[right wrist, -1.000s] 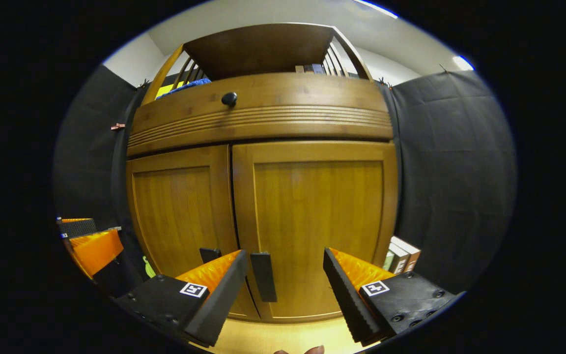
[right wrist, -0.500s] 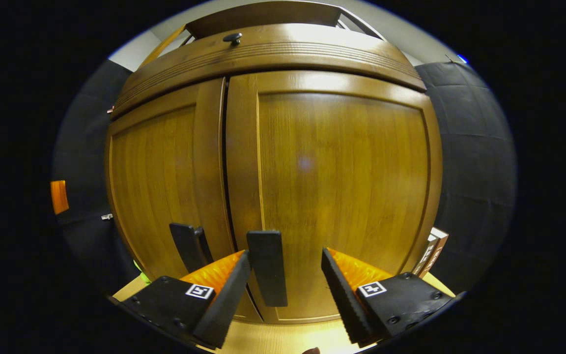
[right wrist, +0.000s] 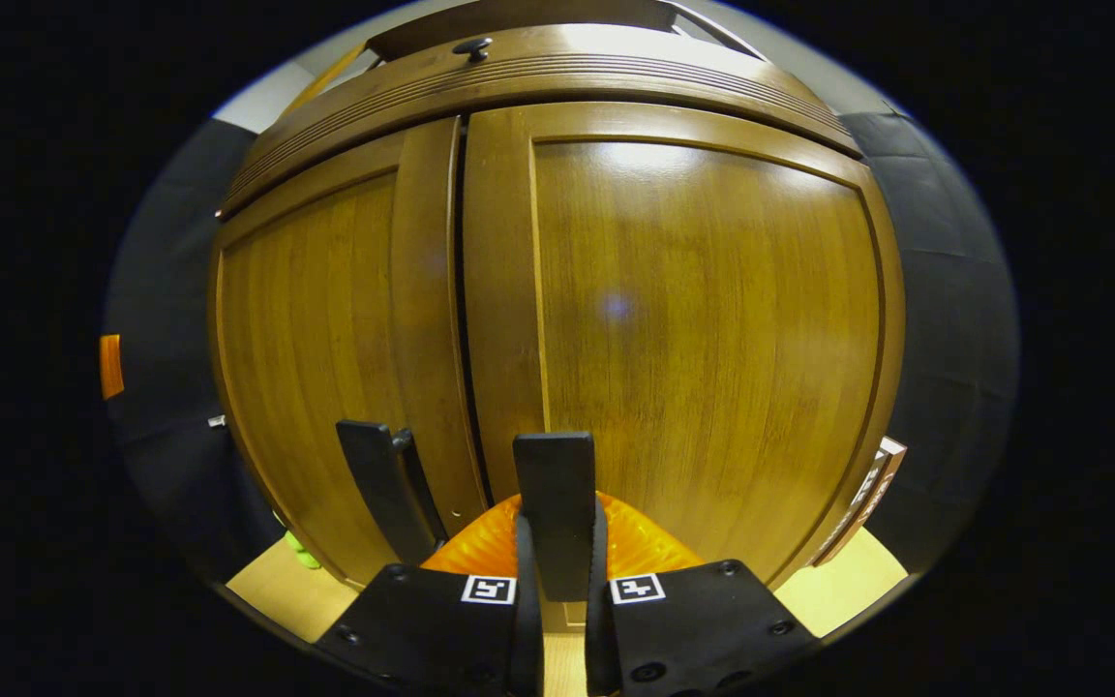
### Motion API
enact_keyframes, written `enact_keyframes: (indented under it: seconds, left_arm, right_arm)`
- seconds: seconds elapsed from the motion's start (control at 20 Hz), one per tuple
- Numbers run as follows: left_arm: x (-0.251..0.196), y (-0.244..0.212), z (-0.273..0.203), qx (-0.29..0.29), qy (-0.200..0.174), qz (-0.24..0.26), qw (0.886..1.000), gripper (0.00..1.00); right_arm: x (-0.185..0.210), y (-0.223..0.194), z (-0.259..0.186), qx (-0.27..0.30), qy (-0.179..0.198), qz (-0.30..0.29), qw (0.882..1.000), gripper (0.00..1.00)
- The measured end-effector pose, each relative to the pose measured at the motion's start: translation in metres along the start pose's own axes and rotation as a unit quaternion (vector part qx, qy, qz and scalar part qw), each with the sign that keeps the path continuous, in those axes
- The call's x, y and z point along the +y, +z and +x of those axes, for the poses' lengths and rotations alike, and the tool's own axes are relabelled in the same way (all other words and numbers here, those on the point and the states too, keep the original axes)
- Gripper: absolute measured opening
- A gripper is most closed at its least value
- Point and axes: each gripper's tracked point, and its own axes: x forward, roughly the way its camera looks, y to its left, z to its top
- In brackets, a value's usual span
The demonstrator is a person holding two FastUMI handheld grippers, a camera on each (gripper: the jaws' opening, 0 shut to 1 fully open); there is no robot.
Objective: Open the right door of the double-door shoe cabinet with the right hand, and open the left door with the left hand.
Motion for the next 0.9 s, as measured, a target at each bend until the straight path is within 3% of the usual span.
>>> enact_keyframes:
  seconds: [0.1, 0.15, 0.45, 0.5, 0.55, 0.6, 0.9]
  left_arm:
    - [-0.001, 0.001, -0.002, 0.0, -0.003, -0.002, 1.0, 1.0]
    - [-0.002, 0.003, -0.003, -0.001, -0.004, -0.003, 1.0, 0.96]
    - [-0.009, 0.01, -0.021, -0.01, -0.016, -0.008, 1.0, 0.96]
    - [-0.01, 0.011, -0.026, -0.013, -0.019, -0.009, 1.0, 1.0]
    - [-0.013, 0.012, -0.03, -0.016, -0.024, -0.01, 1.0, 0.96]
    - [-0.015, 0.013, -0.034, -0.02, -0.03, -0.01, 0.999, 1.0]
    - [-0.03, 0.015, -0.056, -0.033, -0.029, -0.018, 0.999, 0.98]
  right_arm:
    - [0.0, 0.0, -0.009, 0.004, 0.007, 0.003, 1.0, 0.2]
    - [-0.001, -0.002, -0.015, 0.007, 0.009, 0.006, 1.0, 0.21]
    - [-0.011, -0.006, -0.066, 0.003, 0.022, 0.02, 1.0, 0.2]
    - [-0.015, -0.006, -0.076, 0.002, 0.022, 0.016, 1.0, 0.2]
    - [-0.02, -0.007, -0.088, 0.001, 0.021, 0.009, 1.0, 0.2]
    - [-0.026, -0.007, -0.099, -0.001, 0.019, 0.006, 1.0, 0.2]
    - [-0.065, -0.011, -0.154, -0.001, 0.017, 0.018, 1.0, 0.2]
